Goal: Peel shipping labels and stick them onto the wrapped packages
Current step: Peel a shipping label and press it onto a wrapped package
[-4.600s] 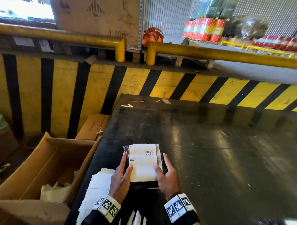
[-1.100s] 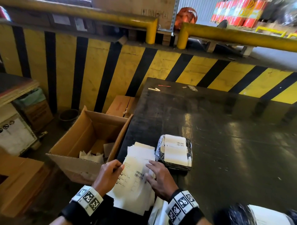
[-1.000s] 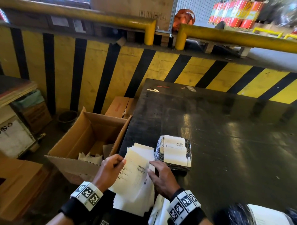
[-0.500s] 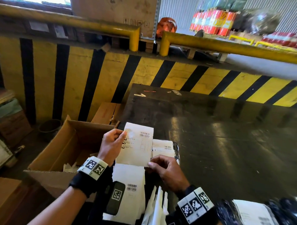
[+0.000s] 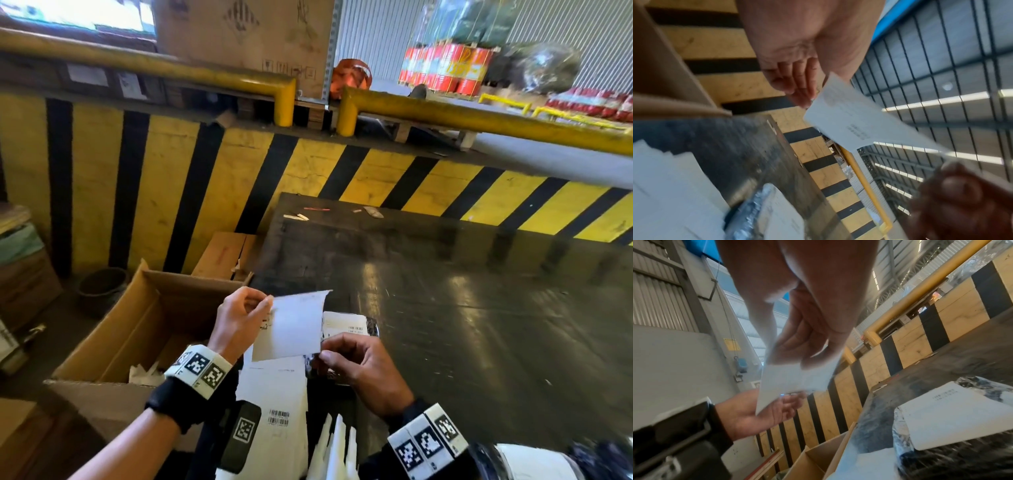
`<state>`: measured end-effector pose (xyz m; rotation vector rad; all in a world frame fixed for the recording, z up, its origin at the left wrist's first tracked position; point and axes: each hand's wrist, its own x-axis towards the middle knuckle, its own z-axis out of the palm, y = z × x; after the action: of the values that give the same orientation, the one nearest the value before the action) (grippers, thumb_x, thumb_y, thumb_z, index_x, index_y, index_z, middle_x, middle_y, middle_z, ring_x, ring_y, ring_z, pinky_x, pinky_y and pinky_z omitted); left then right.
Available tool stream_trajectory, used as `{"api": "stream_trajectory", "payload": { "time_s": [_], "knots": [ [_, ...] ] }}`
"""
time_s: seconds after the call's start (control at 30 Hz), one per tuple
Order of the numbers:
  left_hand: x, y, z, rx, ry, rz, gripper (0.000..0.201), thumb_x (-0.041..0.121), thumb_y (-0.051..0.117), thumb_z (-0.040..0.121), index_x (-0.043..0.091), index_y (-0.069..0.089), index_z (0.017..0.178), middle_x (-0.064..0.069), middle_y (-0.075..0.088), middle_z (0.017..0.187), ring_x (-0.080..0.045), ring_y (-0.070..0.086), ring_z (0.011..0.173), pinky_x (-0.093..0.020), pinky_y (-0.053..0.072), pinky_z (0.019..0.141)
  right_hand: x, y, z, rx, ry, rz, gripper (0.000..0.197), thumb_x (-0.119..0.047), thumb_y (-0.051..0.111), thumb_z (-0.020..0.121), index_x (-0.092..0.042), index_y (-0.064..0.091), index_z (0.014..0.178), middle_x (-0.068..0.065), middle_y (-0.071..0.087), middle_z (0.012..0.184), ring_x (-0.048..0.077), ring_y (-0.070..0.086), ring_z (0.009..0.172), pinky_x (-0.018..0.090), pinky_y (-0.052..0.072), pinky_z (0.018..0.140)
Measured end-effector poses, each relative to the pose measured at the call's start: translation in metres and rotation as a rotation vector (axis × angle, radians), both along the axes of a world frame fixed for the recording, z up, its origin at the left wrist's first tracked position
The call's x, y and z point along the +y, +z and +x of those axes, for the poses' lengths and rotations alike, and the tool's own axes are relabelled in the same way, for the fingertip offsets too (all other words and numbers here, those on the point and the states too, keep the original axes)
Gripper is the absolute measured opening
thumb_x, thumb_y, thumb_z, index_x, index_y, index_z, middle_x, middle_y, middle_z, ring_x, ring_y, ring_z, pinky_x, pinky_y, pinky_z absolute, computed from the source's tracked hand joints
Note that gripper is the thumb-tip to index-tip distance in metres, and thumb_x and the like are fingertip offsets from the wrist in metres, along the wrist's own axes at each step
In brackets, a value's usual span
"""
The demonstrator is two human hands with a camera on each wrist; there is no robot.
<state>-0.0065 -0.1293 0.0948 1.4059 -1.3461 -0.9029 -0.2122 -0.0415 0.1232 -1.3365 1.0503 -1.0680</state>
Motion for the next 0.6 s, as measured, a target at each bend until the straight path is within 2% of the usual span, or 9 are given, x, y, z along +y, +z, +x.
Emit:
{"api": "stream_trajectory", "payload": {
  "time_s": [0.07,0.13,0.23,0.3,0.37,0.47,0.53,0.6],
  "knots": [
    [0.001,-0.002,0.000,-0.022,0.007,0.011,0.010,0.016,0.065,0.087,0.006,0.064,0.090,-0.009,0.067,0.080,-0.022,0.065,0.071,-0.029,0.053,0.061,-0.003,0.005,0.002,-0.031,-0.001,-0.011,0.009,0.002,0.060,0.087,0.002,0.069,0.085,0.011,0.072,0.077,0.024,0.063,0.074,0.036,0.052,0.073],
    [0.007,-0.002,-0.004,0.063,-0.037,0.066,0.007,0.012,0.066,0.086,0.005,0.064,0.087,-0.012,0.067,0.076,-0.022,0.064,0.065,-0.027,0.051,0.056,-0.008,0.006,0.007,-0.042,0.005,-0.016,0.010,0.002,0.060,0.087,0.001,0.070,0.084,0.009,0.072,0.076,0.021,0.063,0.072,0.036,0.051,0.070],
    [0.024,-0.013,-0.032,0.122,-0.168,0.157,0.008,0.012,0.063,0.089,0.005,0.064,0.085,-0.010,0.065,0.068,-0.010,0.061,0.053,-0.021,0.045,0.048,-0.016,-0.007,0.012,0.004,0.003,0.034,0.012,0.002,0.059,0.088,-0.002,0.070,0.086,0.010,0.073,0.079,0.022,0.066,0.076,0.038,0.053,0.077],
    [0.035,-0.024,-0.046,0.154,-0.213,0.184,0.010,0.012,0.061,0.090,0.004,0.065,0.085,-0.008,0.064,0.065,-0.007,0.059,0.050,-0.020,0.044,0.047,-0.018,-0.021,0.017,0.013,0.009,0.071,0.013,0.005,0.058,0.087,0.000,0.069,0.087,0.010,0.073,0.079,0.021,0.068,0.076,0.032,0.056,0.077],
    [0.041,-0.032,-0.052,0.166,-0.228,0.228,0.014,0.013,0.060,0.091,0.001,0.067,0.089,-0.008,0.065,0.066,-0.009,0.060,0.053,-0.020,0.045,0.050,-0.019,-0.033,0.019,0.005,0.000,0.104,0.014,0.008,0.057,0.086,0.000,0.069,0.086,0.009,0.073,0.077,0.020,0.069,0.074,0.025,0.055,0.071],
    [0.045,-0.038,-0.051,0.154,-0.249,0.253,0.018,0.018,0.059,0.092,0.002,0.069,0.090,-0.008,0.068,0.070,-0.010,0.064,0.059,-0.019,0.048,0.054,-0.020,-0.044,0.016,-0.014,-0.015,0.146,0.011,0.007,0.056,0.087,0.004,0.067,0.087,0.009,0.072,0.075,0.019,0.069,0.071,0.024,0.055,0.069],
    [0.044,-0.044,-0.047,0.098,-0.219,0.235,0.016,0.019,0.060,0.091,0.007,0.069,0.086,-0.008,0.070,0.075,-0.012,0.066,0.065,-0.019,0.050,0.057,-0.021,-0.051,0.011,0.041,-0.080,0.158,0.010,0.003,0.058,0.087,-0.001,0.068,0.085,0.006,0.071,0.074,0.017,0.067,0.071,0.024,0.055,0.069],
    [0.038,-0.056,-0.041,-0.021,-0.149,0.176,0.009,0.020,0.063,0.089,0.014,0.068,0.085,-0.005,0.070,0.081,-0.013,0.066,0.074,-0.023,0.053,0.066,-0.025,-0.064,0.002,0.190,-0.238,0.116,0.011,-0.001,0.062,0.085,-0.008,0.068,0.081,0.003,0.070,0.075,0.015,0.064,0.071,0.023,0.052,0.068]
  ]
}}
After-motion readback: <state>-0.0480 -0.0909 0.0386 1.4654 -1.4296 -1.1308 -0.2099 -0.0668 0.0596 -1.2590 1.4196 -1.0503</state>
